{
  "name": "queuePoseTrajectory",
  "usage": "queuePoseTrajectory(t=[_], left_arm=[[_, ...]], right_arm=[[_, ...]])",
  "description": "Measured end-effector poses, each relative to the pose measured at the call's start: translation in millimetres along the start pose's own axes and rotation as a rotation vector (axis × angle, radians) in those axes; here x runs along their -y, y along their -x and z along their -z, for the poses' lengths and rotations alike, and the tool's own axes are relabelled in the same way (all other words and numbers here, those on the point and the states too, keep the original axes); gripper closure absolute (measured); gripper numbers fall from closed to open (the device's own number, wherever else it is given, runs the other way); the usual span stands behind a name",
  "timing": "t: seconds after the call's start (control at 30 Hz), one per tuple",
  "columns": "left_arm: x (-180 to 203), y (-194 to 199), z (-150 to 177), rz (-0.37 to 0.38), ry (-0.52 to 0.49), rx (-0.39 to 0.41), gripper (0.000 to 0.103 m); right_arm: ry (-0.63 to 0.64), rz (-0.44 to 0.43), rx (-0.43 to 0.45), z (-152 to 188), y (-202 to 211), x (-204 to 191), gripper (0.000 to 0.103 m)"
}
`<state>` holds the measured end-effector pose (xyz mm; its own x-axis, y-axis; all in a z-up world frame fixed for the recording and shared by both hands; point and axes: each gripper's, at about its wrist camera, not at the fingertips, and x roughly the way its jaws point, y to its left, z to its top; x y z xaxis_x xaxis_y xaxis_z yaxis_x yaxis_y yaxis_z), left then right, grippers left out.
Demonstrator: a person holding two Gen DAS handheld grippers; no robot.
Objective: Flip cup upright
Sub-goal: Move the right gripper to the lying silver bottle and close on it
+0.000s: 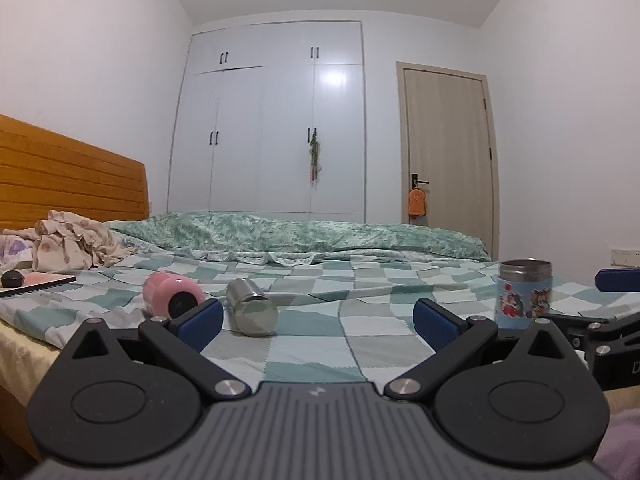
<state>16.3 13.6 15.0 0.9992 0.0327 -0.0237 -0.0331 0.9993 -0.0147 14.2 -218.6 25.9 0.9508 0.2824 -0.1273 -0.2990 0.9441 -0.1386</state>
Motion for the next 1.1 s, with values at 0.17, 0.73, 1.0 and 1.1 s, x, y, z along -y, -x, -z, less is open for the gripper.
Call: queuePoseTrajectory(t=[0.17, 0.73, 1.0, 1.1], left_arm=[[-21, -13, -17, -0.028, 0.008, -0.005, 0.0], [-135, -107, -67, -0.134, -0.055, -0.175, 0.0], [-179, -158, -69, -0.112, -0.132, -0.255, 0.0], [-191, -174, -70, -0.106, -0.153, -0.274, 0.0]], right_arm=[[0.001, -0.058, -0.034, -22, -28, -13, 0.0], [0.028, -0.224, -0.147, -96, -174, -93, 0.0], [0.025, -0.256, -0.252, -116, -250, -129, 0.0], [0.011, -0.253, -0.292, -120, -278, -140, 0.0]])
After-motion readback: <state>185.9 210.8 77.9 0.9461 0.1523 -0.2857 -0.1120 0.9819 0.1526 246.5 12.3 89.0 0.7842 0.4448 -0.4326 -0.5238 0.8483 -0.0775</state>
